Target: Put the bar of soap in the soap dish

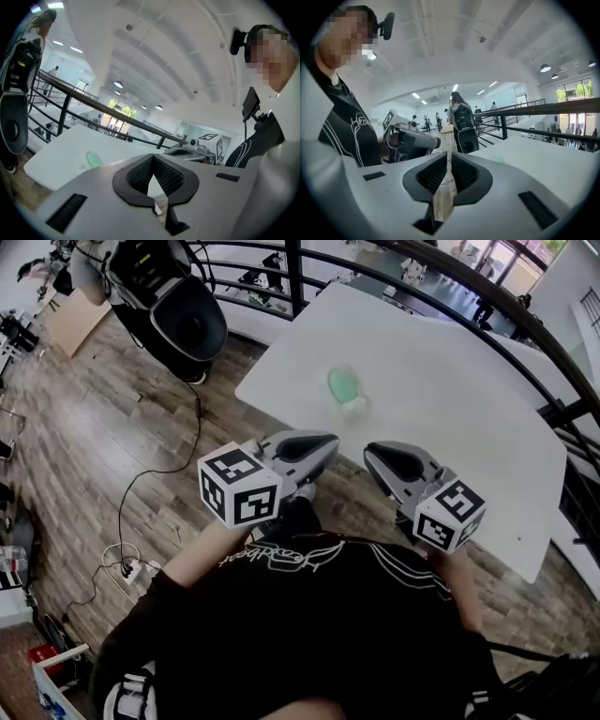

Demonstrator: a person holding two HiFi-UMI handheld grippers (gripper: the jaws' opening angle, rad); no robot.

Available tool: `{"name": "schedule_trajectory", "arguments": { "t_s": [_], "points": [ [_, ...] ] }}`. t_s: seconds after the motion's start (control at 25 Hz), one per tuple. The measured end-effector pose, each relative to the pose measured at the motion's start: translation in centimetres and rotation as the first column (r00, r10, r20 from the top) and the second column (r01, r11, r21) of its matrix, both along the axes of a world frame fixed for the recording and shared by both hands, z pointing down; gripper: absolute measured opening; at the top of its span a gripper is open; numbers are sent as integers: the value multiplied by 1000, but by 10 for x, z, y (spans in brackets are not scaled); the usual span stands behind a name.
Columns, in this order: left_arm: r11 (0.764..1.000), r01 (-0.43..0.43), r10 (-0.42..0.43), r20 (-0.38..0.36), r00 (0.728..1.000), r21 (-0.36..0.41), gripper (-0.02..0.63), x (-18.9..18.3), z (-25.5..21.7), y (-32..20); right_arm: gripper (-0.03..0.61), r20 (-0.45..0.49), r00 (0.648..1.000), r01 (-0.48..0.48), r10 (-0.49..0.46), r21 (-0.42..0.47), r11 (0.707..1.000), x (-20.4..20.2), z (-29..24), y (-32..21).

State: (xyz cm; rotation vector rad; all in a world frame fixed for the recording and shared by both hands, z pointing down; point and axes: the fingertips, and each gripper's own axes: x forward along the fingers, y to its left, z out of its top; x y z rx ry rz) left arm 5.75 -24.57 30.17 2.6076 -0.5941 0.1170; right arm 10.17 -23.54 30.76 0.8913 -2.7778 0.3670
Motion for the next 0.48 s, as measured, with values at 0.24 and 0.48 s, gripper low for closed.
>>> {"name": "schedule_trajectory", "arguments": {
  "t_s": [0.24,0.48],
  "points": [
    [999,-32,31,18,999,38,6,11,-7,36,31,-3,999,51,-52,-7,999,-3,6,35],
    [994,-71,67,49,997,81,8,23,-1,58,29,55,997,53,-52,-19,998,3,9,50]
  ]
}}
